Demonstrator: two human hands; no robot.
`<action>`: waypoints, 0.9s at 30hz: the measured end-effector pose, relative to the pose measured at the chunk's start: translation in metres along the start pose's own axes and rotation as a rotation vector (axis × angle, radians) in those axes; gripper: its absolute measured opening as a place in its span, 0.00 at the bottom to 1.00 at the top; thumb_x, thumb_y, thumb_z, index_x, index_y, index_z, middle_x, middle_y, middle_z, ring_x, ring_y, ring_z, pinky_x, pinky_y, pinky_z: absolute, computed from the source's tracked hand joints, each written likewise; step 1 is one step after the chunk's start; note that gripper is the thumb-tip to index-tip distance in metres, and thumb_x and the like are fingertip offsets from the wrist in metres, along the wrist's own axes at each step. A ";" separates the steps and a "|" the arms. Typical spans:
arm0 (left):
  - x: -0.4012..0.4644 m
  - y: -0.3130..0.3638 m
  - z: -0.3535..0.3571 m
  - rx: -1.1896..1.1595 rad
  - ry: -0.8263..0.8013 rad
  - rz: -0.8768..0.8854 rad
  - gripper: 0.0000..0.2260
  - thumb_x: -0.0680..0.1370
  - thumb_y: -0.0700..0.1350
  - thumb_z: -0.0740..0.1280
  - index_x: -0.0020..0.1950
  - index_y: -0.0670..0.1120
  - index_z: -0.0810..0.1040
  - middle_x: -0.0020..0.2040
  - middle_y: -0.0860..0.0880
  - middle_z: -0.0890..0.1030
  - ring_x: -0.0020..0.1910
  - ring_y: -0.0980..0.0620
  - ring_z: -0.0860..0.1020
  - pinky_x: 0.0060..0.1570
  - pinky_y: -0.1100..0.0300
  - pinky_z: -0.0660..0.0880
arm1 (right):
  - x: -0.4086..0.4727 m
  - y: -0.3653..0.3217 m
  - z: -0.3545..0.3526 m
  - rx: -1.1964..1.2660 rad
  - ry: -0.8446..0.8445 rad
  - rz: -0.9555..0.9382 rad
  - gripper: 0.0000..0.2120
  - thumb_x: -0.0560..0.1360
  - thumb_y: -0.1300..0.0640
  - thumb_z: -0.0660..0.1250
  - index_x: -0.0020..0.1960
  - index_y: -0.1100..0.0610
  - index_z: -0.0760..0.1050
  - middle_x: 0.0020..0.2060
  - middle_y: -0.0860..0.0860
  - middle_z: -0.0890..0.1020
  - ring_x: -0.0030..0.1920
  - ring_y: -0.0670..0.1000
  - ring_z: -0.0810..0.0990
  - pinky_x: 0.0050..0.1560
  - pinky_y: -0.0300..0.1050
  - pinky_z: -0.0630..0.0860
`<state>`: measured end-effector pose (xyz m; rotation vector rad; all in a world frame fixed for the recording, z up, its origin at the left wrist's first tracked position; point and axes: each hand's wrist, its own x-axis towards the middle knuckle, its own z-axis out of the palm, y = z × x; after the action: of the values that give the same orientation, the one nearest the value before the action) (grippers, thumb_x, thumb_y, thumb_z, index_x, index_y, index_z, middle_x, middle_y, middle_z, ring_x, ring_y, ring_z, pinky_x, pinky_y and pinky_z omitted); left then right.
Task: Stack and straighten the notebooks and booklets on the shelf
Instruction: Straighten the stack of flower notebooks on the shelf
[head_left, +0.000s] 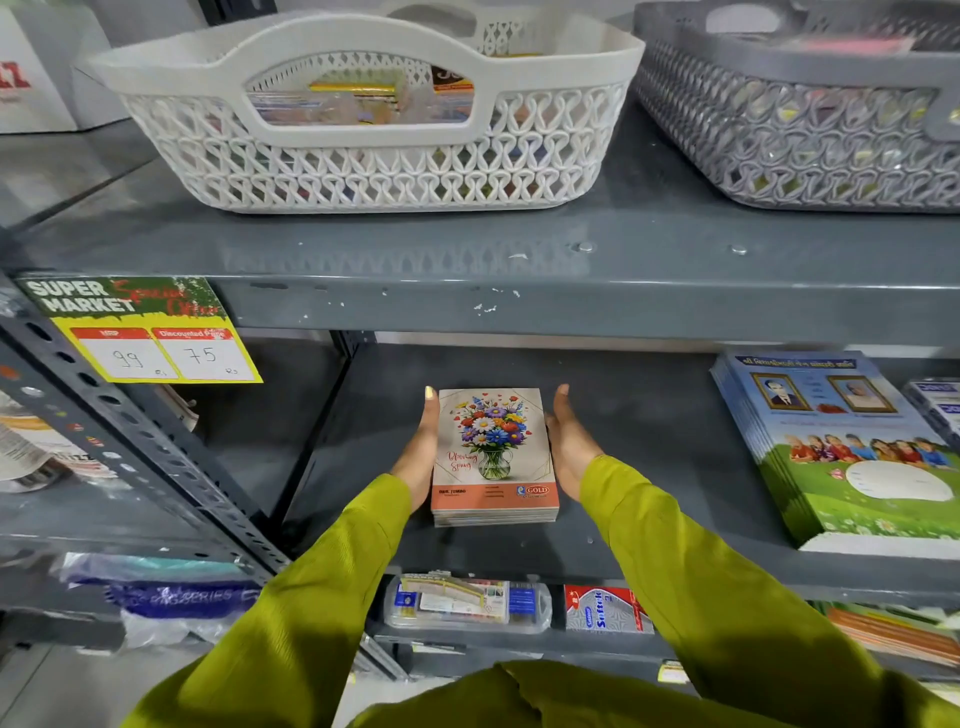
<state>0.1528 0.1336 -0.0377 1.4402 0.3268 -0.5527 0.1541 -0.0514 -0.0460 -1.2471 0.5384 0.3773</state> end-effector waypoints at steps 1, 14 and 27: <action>0.002 0.000 -0.002 -0.006 0.000 -0.005 0.44 0.63 0.80 0.53 0.66 0.53 0.79 0.57 0.40 0.85 0.54 0.37 0.84 0.60 0.37 0.77 | 0.004 0.002 -0.002 -0.001 0.004 -0.006 0.50 0.51 0.18 0.56 0.59 0.52 0.79 0.51 0.59 0.85 0.50 0.65 0.84 0.56 0.67 0.76; 0.003 -0.031 -0.001 -0.120 0.019 0.031 0.33 0.74 0.74 0.50 0.56 0.53 0.84 0.55 0.41 0.86 0.54 0.39 0.84 0.61 0.40 0.77 | -0.014 0.037 -0.023 0.270 -0.193 -0.045 0.38 0.71 0.27 0.47 0.70 0.50 0.68 0.60 0.56 0.81 0.56 0.60 0.82 0.49 0.54 0.82; 0.018 -0.029 0.076 -0.039 -0.114 0.047 0.47 0.61 0.80 0.59 0.72 0.52 0.72 0.61 0.41 0.83 0.56 0.39 0.84 0.50 0.45 0.83 | -0.021 0.017 -0.101 0.317 -0.100 -0.067 0.48 0.62 0.21 0.55 0.72 0.52 0.65 0.65 0.57 0.77 0.61 0.64 0.78 0.64 0.65 0.71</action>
<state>0.1428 0.0544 -0.0627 1.3695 0.2120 -0.5841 0.1097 -0.1426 -0.0694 -0.9334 0.4500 0.2830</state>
